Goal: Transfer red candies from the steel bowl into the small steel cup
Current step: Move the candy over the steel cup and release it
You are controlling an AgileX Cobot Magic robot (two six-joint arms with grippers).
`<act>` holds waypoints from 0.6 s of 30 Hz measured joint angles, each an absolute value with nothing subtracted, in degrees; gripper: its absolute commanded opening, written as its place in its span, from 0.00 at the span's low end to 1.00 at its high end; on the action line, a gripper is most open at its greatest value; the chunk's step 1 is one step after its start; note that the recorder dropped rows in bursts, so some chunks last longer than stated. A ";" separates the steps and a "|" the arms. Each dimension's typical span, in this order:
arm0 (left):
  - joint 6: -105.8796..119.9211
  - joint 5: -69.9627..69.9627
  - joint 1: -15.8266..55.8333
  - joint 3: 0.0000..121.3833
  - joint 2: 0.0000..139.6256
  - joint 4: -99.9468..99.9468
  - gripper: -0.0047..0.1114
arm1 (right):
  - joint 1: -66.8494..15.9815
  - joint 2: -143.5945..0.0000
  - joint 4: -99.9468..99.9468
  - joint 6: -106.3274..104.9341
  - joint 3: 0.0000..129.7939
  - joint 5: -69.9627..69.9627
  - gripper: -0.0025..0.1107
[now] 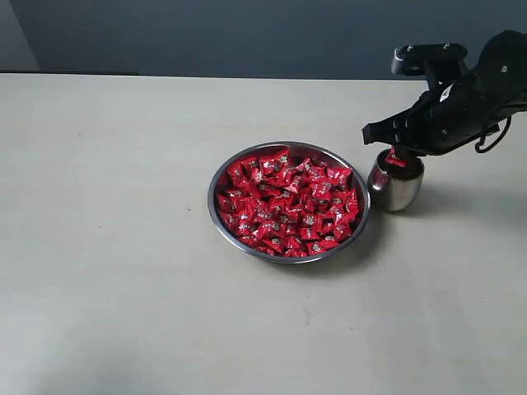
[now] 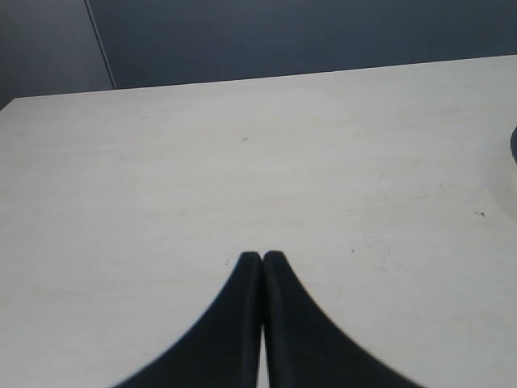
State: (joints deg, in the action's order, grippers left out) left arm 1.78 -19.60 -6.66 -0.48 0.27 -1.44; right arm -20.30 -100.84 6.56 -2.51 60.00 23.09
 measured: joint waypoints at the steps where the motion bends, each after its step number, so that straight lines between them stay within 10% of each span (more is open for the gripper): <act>1: 1.78 -19.60 -6.66 -0.48 0.27 -1.44 0.04 | -20.30 -101.12 6.39 -2.51 60.00 22.96 0.05; 18: 1.78 -19.60 -6.66 -0.48 0.27 -1.44 0.04 | -20.30 -101.61 4.39 -2.51 60.00 22.56 0.28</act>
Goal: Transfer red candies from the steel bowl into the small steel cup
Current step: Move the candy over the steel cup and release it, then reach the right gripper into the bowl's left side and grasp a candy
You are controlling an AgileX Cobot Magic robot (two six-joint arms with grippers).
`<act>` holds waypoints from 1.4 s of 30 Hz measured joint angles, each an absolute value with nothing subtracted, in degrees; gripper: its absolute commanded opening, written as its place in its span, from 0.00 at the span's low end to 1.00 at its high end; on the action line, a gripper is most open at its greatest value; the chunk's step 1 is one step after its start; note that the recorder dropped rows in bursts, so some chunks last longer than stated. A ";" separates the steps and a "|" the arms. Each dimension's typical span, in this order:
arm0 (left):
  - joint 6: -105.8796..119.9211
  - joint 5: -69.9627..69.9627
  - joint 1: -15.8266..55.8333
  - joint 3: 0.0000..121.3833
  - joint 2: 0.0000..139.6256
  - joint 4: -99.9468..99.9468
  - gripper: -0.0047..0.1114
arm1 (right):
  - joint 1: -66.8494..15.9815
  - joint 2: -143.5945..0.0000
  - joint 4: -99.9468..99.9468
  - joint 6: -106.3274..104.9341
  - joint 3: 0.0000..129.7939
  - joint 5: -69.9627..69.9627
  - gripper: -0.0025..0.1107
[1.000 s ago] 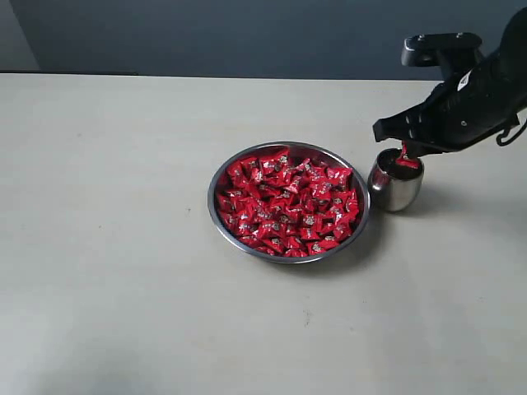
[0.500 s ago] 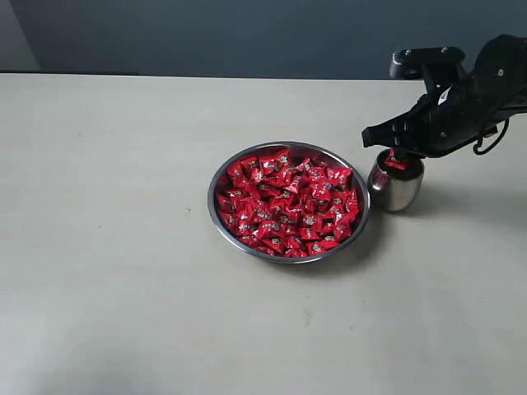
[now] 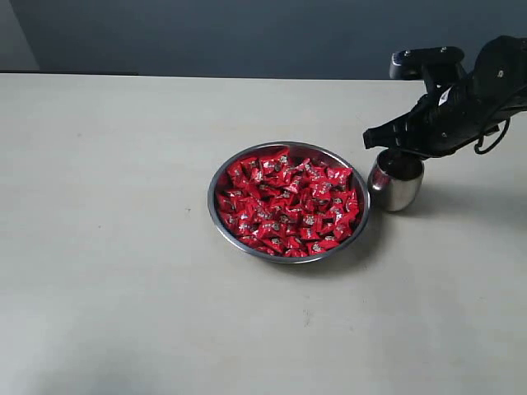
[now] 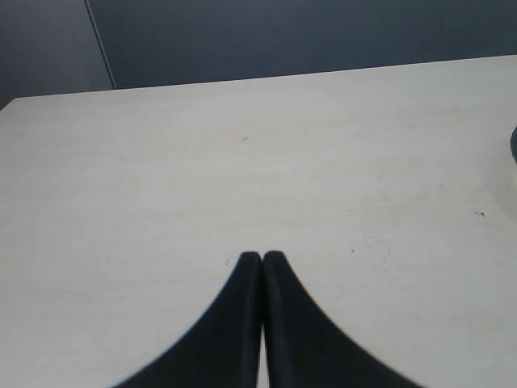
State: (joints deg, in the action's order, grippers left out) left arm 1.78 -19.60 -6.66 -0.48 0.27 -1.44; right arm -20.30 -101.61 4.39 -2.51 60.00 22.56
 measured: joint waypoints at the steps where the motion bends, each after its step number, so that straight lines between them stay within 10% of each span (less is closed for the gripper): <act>1: 1.78 -19.60 -6.66 -0.48 0.27 -1.44 0.04 | -20.30 -101.61 4.39 -2.51 60.00 22.68 0.28; 24: 1.78 -19.60 -6.66 -0.48 0.27 -1.44 0.04 | -37.68 -107.45 11.27 -5.44 73.52 27.23 0.28; 31: 1.78 -19.60 -6.66 -0.48 0.27 -1.44 0.04 | -38.96 -114.09 13.89 -5.44 78.21 27.58 0.48; 42: 1.78 -19.60 -6.66 -0.48 0.27 -1.44 0.04 | -38.95 -123.22 14.88 -5.55 85.71 28.16 0.49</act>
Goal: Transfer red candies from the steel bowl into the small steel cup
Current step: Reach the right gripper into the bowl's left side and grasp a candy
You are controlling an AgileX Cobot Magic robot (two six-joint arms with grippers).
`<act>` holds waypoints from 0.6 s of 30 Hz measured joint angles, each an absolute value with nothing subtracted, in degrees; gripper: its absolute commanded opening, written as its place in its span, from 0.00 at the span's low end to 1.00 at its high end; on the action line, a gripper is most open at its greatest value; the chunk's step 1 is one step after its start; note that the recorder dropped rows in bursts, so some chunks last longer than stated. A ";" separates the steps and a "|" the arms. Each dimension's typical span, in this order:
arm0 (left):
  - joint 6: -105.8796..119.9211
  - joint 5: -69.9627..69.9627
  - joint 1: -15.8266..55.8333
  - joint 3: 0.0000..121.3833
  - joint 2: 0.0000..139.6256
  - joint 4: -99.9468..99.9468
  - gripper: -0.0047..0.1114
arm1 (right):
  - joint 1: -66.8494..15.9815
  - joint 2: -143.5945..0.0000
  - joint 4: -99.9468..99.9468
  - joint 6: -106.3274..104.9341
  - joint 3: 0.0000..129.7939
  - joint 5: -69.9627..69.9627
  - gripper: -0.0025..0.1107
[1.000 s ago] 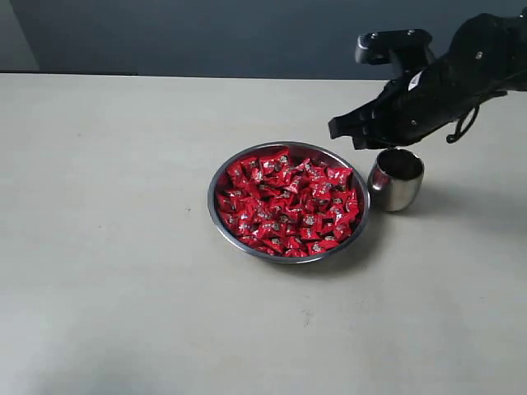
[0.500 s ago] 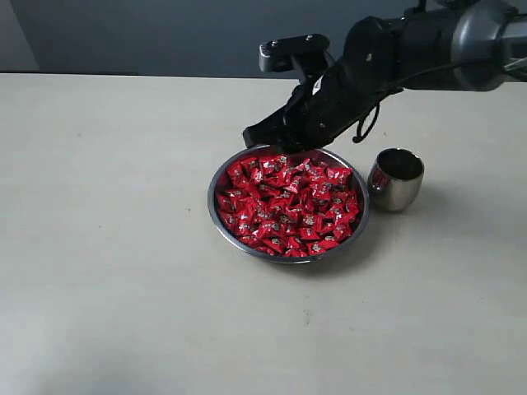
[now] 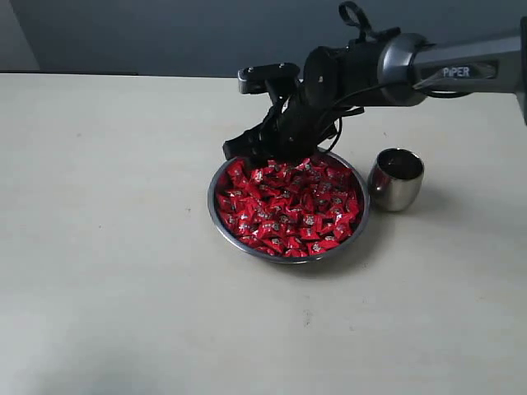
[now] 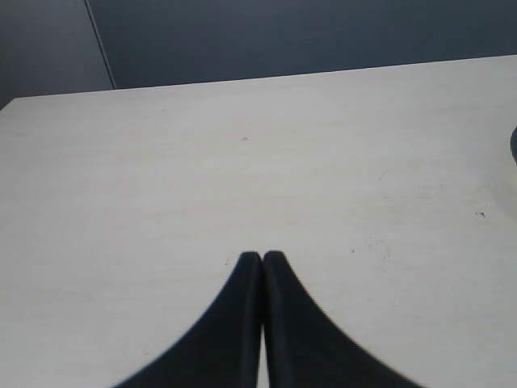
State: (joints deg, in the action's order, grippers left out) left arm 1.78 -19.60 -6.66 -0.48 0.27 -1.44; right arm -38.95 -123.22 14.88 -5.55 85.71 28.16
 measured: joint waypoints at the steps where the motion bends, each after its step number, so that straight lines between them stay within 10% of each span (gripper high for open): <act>1: 1.78 -19.60 -6.66 -0.48 0.27 -1.44 0.04 | -38.95 -124.07 14.96 -5.55 86.53 28.16 0.49; 7: 1.78 -19.60 -6.66 -0.48 0.27 -1.44 0.04 | -38.95 -127.00 14.77 -5.55 88.54 28.06 0.42; 14: 1.78 -19.60 -6.66 -0.48 0.27 -1.44 0.04 | -38.95 -127.28 12.69 -5.55 88.65 29.20 0.01; 18: 1.78 -19.60 -6.66 -0.48 0.27 -1.44 0.04 | -38.95 -127.28 10.72 -5.16 88.65 30.66 0.02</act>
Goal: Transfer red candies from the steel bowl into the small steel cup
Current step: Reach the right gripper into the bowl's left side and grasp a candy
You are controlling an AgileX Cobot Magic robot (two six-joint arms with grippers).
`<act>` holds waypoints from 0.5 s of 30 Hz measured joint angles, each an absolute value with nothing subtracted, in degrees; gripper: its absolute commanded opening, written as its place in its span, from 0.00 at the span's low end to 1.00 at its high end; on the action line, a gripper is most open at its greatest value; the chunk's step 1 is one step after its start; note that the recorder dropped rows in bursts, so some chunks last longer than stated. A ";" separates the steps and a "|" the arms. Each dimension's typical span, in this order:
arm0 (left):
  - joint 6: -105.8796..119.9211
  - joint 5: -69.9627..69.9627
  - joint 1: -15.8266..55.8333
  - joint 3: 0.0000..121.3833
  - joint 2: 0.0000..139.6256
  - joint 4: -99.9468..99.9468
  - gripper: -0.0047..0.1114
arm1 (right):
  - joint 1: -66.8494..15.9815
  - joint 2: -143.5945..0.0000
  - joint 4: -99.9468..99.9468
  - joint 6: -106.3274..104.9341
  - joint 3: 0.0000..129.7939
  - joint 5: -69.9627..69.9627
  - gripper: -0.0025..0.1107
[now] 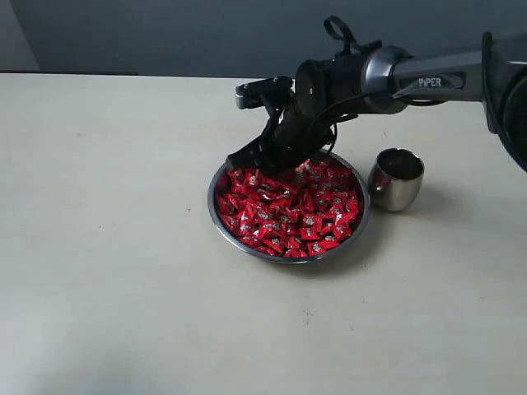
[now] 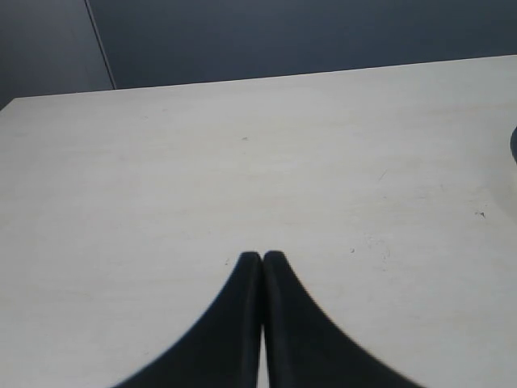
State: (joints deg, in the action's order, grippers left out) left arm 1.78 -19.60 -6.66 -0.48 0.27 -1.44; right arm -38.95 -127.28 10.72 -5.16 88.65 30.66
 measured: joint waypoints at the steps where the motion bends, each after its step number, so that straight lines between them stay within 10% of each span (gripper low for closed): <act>1: 1.78 -19.60 -6.66 -0.48 0.27 -1.44 0.04 | -38.95 -127.06 10.17 -4.83 88.65 30.83 0.02; 15: 1.78 -19.60 -6.66 -0.48 0.27 -1.44 0.04 | -38.95 -120.68 7.93 -2.80 88.65 35.04 0.03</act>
